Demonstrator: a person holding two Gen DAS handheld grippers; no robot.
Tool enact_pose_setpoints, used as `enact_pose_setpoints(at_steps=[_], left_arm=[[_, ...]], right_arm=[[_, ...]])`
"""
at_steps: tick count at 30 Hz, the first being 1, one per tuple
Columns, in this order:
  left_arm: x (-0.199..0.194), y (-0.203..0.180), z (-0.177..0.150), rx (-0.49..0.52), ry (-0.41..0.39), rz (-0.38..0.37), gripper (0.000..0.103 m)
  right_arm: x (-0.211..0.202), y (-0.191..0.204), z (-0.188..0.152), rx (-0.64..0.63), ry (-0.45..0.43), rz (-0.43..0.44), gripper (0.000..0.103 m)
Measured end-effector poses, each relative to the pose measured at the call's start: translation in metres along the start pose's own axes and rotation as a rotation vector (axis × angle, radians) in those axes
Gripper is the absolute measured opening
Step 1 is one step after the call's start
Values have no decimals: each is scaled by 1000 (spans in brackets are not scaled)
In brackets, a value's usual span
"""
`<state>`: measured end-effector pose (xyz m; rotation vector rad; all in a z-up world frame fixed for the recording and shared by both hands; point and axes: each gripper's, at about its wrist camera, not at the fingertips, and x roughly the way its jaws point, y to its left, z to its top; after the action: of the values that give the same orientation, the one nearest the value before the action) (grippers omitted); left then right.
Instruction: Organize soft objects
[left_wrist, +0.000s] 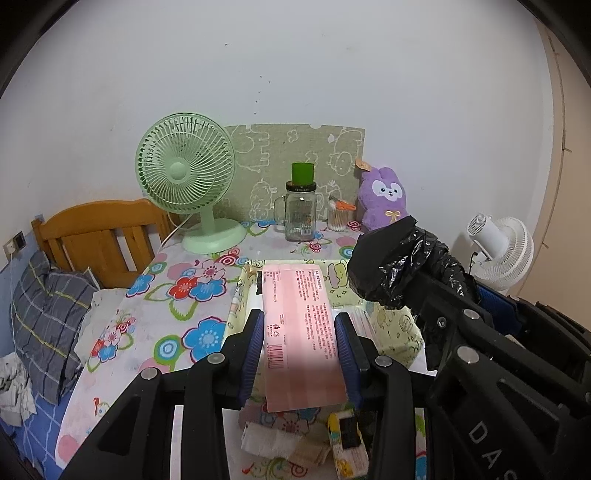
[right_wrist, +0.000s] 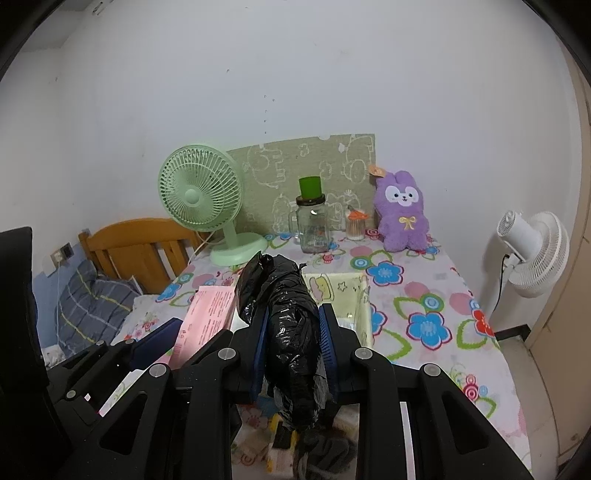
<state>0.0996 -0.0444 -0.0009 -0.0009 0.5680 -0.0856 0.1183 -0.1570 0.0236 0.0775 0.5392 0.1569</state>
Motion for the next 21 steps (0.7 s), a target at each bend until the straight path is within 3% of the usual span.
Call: enact_pose_setpoints(at_steps=[21], left_arm=[[58,-10,21,17,18,-40,39]], right_arm=[[53,-26,18,4,-13,-1,30]])
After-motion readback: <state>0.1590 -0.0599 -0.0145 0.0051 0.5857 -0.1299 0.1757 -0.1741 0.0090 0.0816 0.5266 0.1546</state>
